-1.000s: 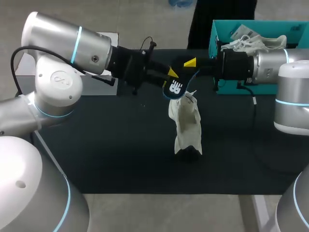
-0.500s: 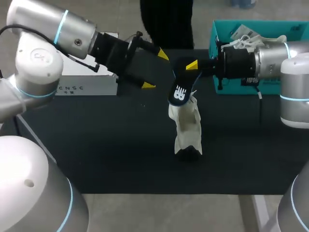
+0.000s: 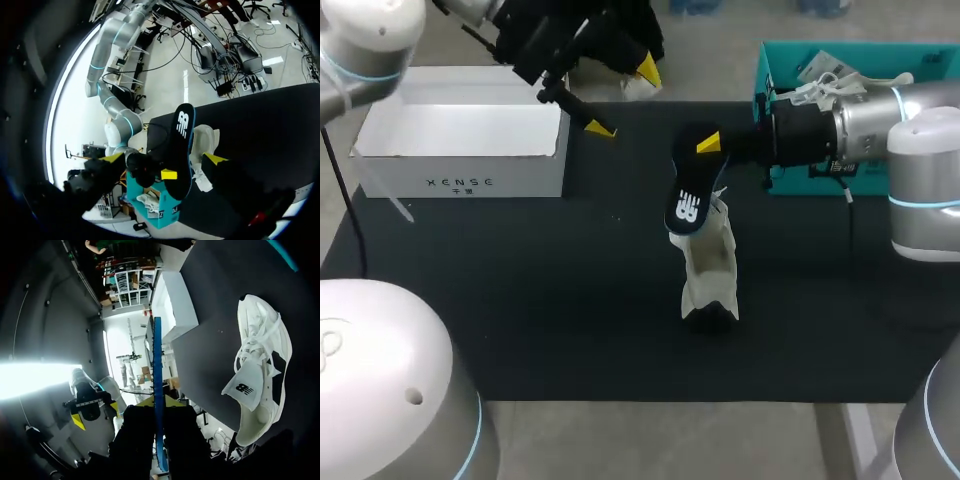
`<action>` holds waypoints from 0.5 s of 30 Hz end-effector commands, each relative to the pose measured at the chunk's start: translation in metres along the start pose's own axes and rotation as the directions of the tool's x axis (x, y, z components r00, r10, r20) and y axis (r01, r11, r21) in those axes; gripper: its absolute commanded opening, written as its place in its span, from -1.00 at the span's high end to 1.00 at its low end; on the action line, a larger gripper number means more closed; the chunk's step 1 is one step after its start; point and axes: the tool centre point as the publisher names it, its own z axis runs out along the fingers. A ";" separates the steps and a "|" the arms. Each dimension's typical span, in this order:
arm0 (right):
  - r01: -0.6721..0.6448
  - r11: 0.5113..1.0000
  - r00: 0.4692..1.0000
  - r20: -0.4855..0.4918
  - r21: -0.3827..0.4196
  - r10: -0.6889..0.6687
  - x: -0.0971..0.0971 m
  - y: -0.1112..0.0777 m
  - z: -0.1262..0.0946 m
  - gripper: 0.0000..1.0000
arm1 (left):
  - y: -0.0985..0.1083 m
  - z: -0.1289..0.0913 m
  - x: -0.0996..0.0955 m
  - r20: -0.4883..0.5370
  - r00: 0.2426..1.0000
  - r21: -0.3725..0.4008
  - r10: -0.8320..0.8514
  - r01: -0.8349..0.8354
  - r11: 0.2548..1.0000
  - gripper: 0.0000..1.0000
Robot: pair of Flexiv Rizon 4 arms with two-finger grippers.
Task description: Take the shoe out of the shoebox, open the shoe tongue, remove and reinsert the insole, then place the shoe into the shoebox
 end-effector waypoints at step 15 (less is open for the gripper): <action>0.005 1.000 1.000 -0.020 -0.028 -0.005 -0.002 -0.007 0.008 1.00 | 0.001 -0.005 -0.030 -0.389 0.910 0.096 0.142 -0.113 0.989 -1.00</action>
